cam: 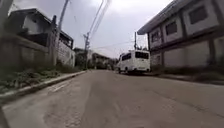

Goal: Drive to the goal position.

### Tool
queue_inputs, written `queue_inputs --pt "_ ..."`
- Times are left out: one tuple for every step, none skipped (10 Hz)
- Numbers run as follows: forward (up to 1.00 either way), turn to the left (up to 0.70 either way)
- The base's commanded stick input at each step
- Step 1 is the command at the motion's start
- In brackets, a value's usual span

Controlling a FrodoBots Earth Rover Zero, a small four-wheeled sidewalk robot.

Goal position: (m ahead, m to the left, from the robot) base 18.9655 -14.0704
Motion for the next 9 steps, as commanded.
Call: queue_inputs --pt "0.70 -0.28" --pt "0.70 -0.10" --pt "0.70 -0.03" --pt "0.70 0.00" --pt "0.70 0.00" --pt "0.70 0.00" --pt "0.70 0.00" --pt "0.70 0.00" --pt "0.70 0.00"
